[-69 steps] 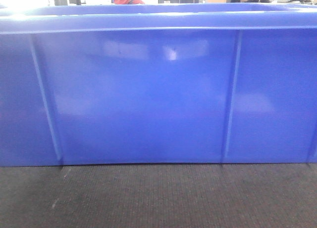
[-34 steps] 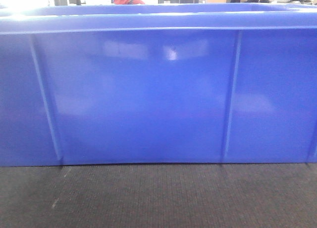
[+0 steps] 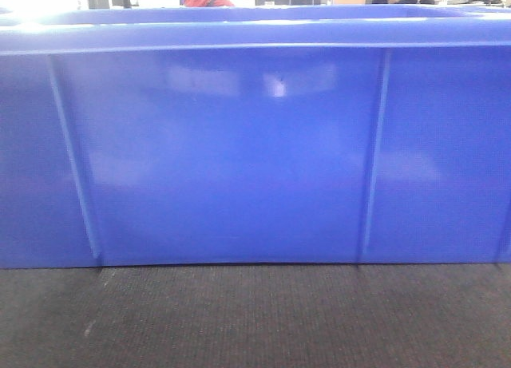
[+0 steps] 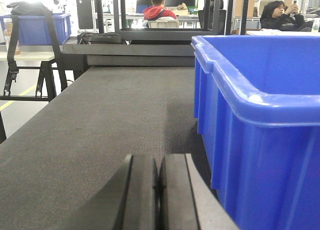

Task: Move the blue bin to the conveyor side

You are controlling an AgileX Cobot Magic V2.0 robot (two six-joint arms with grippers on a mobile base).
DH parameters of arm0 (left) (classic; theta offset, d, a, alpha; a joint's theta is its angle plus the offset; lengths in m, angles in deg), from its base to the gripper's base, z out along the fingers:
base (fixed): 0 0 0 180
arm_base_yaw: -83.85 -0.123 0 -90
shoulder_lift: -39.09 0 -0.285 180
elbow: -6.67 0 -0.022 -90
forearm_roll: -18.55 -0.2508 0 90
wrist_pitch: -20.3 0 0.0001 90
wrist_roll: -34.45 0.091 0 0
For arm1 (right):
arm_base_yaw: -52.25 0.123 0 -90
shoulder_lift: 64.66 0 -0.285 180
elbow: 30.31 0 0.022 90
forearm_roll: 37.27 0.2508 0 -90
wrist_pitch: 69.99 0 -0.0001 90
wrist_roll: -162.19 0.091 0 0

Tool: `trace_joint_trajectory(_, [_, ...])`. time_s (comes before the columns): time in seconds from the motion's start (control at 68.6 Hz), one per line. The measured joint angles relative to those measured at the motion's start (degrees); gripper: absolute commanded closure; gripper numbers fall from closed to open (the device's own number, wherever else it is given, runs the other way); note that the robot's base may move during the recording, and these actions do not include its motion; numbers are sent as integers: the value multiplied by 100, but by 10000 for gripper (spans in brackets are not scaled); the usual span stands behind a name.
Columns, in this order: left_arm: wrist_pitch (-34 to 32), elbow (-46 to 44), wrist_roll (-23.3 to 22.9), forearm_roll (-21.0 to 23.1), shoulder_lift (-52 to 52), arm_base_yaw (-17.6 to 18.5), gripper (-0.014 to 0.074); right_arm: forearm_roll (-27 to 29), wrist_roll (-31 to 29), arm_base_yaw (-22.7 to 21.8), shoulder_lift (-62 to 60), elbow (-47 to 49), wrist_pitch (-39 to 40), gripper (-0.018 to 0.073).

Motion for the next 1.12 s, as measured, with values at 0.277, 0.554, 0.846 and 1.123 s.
trace_joint_trajectory(0.277, [0,0,2,0,0,0,603,0,-11,0,0,0,57,637])
trace_joint_trajectory(0.554, [0,0,2,0,0,0,603,0,-11,0,0,0,57,637])
trace_joint_trajectory(0.846, [0,0,2,0,0,0,603,0,-11,0,0,0,57,637])
trace_joint_trajectory(1.123, [0,0,2,0,0,0,603,0,-11,0,0,0,60,637])
